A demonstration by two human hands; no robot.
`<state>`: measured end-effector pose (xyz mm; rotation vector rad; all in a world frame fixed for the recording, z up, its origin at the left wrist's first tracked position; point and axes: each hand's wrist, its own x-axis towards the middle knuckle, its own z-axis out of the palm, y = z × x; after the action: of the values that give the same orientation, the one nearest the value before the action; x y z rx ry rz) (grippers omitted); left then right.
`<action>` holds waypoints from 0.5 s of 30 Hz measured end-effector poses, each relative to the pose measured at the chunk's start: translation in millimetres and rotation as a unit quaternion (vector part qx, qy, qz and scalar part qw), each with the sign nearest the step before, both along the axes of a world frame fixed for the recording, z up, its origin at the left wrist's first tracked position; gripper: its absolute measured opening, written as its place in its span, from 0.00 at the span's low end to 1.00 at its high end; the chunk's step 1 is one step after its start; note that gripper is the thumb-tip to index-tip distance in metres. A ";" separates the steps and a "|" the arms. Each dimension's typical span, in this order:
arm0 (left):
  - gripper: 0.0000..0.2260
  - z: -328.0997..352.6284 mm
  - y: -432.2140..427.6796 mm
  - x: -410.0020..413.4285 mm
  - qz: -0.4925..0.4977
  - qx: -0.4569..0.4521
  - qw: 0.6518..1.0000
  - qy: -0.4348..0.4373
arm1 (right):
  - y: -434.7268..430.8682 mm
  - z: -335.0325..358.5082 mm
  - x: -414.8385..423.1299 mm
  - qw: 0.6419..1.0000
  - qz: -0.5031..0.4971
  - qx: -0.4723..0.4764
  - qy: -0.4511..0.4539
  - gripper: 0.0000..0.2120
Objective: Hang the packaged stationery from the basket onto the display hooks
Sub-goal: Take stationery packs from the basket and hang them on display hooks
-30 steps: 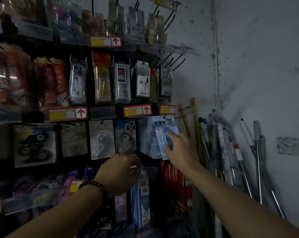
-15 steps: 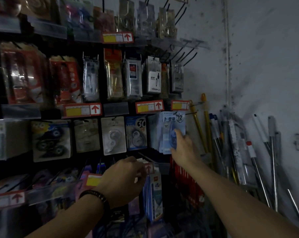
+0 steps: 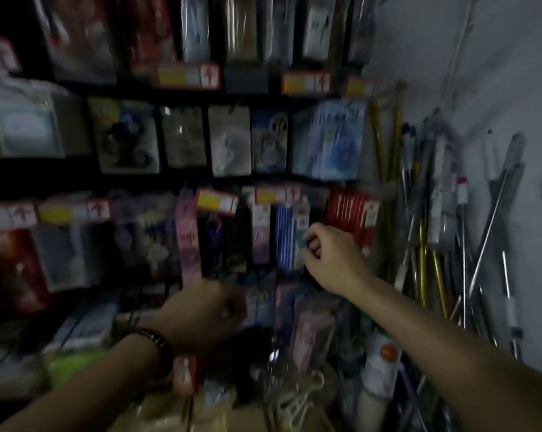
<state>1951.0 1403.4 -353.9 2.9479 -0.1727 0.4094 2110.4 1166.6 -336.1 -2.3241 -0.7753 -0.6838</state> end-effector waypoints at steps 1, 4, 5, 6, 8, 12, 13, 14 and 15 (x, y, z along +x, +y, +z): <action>0.11 -19.4 4.8 -12.8 0.004 0.003 1.000 0.017 | 6.1 -21.9 -15.4 0.999 0.023 -0.010 0.025 0.05; 0.08 -84.9 16.5 -54.1 0.016 -0.027 0.997 0.068 | 27.4 -99.9 -61.4 0.990 0.067 -0.046 0.113 0.03; 0.07 -108.3 20.3 -67.8 0.020 -0.039 0.995 0.085 | 35.0 -129.9 -75.1 0.985 0.078 -0.060 0.141 0.03; 0.06 -132.9 24.0 -80.9 0.023 -0.050 0.993 0.104 | 41.7 -161.2 -89.5 0.979 0.091 -0.071 0.169 0.03; 0.05 -184.6 32.7 -103.0 0.038 -0.060 0.989 0.129 | 51.1 -227.2 -115.8 0.964 0.111 -0.083 0.226 0.02; 0.04 -277.6 45.6 -144.7 0.073 -0.123 0.968 0.204 | 56.9 -352.8 -162.6 0.915 0.094 -0.195 0.341 0.05; 0.05 -297.9 48.3 -154.0 0.092 -0.143 0.962 0.213 | 56.2 -378.4 -170.8 0.897 0.087 -0.223 0.371 0.06; 0.05 -317.5 51.0 -161.8 0.114 -0.159 0.956 0.218 | 56.2 -399.9 -178.8 0.883 0.073 -0.246 0.394 0.05; 0.05 -336.0 53.0 -167.3 0.128 -0.167 0.953 0.220 | 56.7 -418.4 -184.3 0.873 0.055 -0.261 0.408 0.05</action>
<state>1783.7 1456.3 -690.0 2.6412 0.3056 -0.1836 1926.0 1223.3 -754.5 -2.6482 -0.7115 0.6399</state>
